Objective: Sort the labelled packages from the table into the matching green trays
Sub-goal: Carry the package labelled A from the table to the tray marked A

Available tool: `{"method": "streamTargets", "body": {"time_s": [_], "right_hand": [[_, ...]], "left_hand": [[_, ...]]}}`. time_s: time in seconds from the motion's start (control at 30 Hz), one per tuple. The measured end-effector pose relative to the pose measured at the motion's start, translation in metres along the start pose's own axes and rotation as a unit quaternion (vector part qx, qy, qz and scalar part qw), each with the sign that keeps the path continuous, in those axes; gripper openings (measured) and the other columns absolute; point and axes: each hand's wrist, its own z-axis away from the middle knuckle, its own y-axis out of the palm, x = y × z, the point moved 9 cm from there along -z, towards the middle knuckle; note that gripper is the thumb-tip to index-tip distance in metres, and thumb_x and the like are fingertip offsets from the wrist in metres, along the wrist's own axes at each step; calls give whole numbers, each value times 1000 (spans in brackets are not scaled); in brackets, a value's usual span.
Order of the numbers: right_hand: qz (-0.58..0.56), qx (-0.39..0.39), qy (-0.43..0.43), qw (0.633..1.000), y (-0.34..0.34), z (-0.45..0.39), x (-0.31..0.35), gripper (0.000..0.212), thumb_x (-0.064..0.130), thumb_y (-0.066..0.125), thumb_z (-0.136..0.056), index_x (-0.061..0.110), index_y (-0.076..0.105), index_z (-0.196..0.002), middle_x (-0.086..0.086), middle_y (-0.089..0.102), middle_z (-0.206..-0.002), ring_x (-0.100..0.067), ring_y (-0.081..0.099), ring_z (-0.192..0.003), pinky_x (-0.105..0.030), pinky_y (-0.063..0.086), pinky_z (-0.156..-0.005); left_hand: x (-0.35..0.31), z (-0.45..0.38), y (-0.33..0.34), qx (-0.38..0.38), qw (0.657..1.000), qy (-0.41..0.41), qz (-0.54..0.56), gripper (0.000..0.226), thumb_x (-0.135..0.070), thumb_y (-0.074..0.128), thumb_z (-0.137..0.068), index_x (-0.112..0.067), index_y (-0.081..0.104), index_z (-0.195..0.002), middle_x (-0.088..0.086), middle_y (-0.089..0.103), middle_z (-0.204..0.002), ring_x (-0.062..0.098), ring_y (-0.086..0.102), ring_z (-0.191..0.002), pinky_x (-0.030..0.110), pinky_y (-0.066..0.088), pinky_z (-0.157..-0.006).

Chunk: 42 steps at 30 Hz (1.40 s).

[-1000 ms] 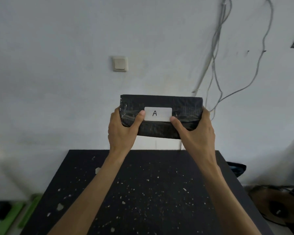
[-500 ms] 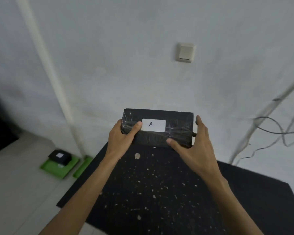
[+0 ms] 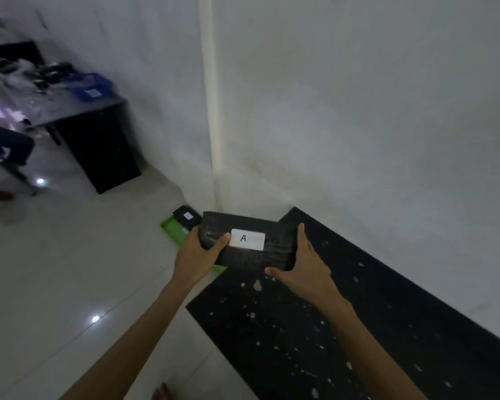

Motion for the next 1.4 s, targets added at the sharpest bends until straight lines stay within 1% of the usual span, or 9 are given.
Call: {"method": "streamTargets", "body": {"time_s": [0.1,0.27,0.4,0.57,0.63,0.8,1.07,1.23,1.4], "right_hand": [[-33,15,35,999,71,-38,11,126,62,74,-75,28,-15,-158,-2,21,-166,-30,37,-145,-48,35,-116],[-68,15,108,992,169,-85,36,114,56,71,-81,24,-6,-160,-6,26,-164,-27,34,-147,-45,29,-118],[-79,20,141,987,217,-118,56,112,52,74,-82,20,1,-161,-8,33,-161,-26,39,-144,-38,33,-115],[-89,28,183,979,264,-162,63,109,50,74,-81,20,4,-160,-8,38,-158,-28,45,-140,-43,39,-115],[-96,33,198,975,282,-183,58,110,49,74,-83,19,3,-161,-9,37,-159,-29,44,-141,-42,37,-114],[-115,37,242,963,324,-243,35,105,50,70,-86,20,4,-161,-9,39,-158,-31,46,-139,-40,40,-110],[-147,58,326,932,421,-360,-37,90,46,64,-91,26,9,-160,-12,33,-159,-32,45,-139,-44,41,-112],[-178,22,358,916,487,-437,-108,89,43,65,-92,25,11,-161,-8,30,-161,-26,39,-144,-36,36,-114],[-185,-25,378,907,556,-517,-198,86,41,64,-94,22,12,-161,-6,29,-162,-25,37,-145,-34,34,-113]], "left_hand": [[56,-31,-26,3,998,-9,-56,69,-72,63,-75,-34,46,-131,-23,56,-106,-11,52,-84,14,40,-72],[140,-94,-65,64,984,-18,-167,65,-57,46,-93,-18,35,-144,7,63,-128,27,63,-109,35,49,-88],[184,-143,-90,127,968,-21,-214,63,-51,45,-97,-14,33,-147,12,66,-123,29,66,-105,42,54,-88],[228,-198,-98,161,960,-28,-229,54,-50,54,-94,-13,50,-133,10,63,-123,25,62,-108,40,52,-92],[242,-221,-92,172,955,-33,-239,61,-50,53,-94,-12,43,-140,12,61,-126,28,61,-111,41,51,-93],[278,-280,-57,254,919,-8,-300,86,-54,48,-95,-22,-2,-157,17,53,-127,32,60,-105,41,51,-84],[392,-393,32,356,865,-11,-354,82,-52,45,-97,-25,-5,-157,16,39,-142,31,55,-114,44,51,-88],[484,-470,109,378,858,-6,-347,85,-54,48,-95,-27,-4,-156,16,43,-138,32,60,-106,43,54,-81],[583,-547,203,402,852,14,-334,85,-51,55,-92,-27,5,-157,18,47,-139,38,58,-112,48,54,-85]]}}
